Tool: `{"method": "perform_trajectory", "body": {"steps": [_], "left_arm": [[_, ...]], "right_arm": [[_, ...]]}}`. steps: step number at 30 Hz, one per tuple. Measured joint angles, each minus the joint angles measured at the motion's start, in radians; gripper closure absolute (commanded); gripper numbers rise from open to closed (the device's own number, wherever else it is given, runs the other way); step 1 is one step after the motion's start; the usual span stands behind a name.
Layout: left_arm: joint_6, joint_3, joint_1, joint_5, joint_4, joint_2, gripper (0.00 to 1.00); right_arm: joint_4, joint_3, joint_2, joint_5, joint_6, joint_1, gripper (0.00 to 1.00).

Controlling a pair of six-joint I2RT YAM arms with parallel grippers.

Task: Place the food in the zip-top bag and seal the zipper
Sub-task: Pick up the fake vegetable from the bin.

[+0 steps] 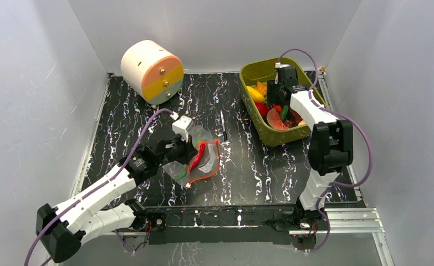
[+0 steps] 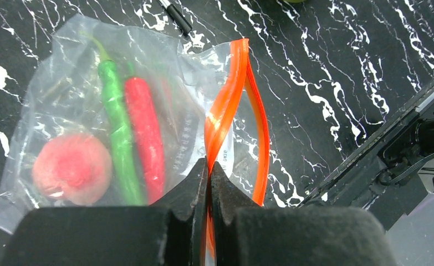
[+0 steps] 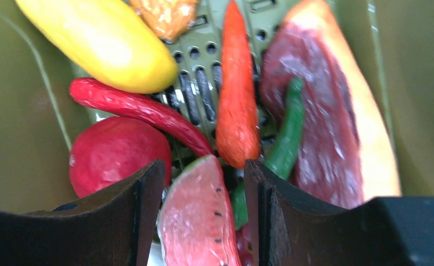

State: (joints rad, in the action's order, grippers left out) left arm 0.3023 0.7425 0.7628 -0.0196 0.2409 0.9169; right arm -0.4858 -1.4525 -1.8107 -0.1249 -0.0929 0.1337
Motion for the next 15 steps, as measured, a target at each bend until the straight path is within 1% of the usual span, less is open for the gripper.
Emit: {"method": "perform_trajectory", "body": {"steps": [4, 6, 8, 15], "left_arm": [[-0.005, 0.039, 0.000, -0.014, 0.017, 0.073, 1.00], [-0.005, 0.065, 0.000, -0.017, 0.022, 0.103, 1.00], [-0.003, 0.080, 0.000, -0.017, 0.022, 0.116, 1.00], [0.040, 0.087, 0.000, -0.012, 0.021, 0.119, 1.00]], "right_arm": [[0.004, -0.064, -0.079, 0.131, 0.076, -0.007, 0.51], [0.007, -0.108, -0.116, 0.179, 0.102, -0.008, 0.55], [0.016, -0.152, -0.151, 0.197, 0.114, -0.008, 0.57], [0.043, -0.364, -0.314, 0.189, 0.063, -0.024, 0.55]]}}
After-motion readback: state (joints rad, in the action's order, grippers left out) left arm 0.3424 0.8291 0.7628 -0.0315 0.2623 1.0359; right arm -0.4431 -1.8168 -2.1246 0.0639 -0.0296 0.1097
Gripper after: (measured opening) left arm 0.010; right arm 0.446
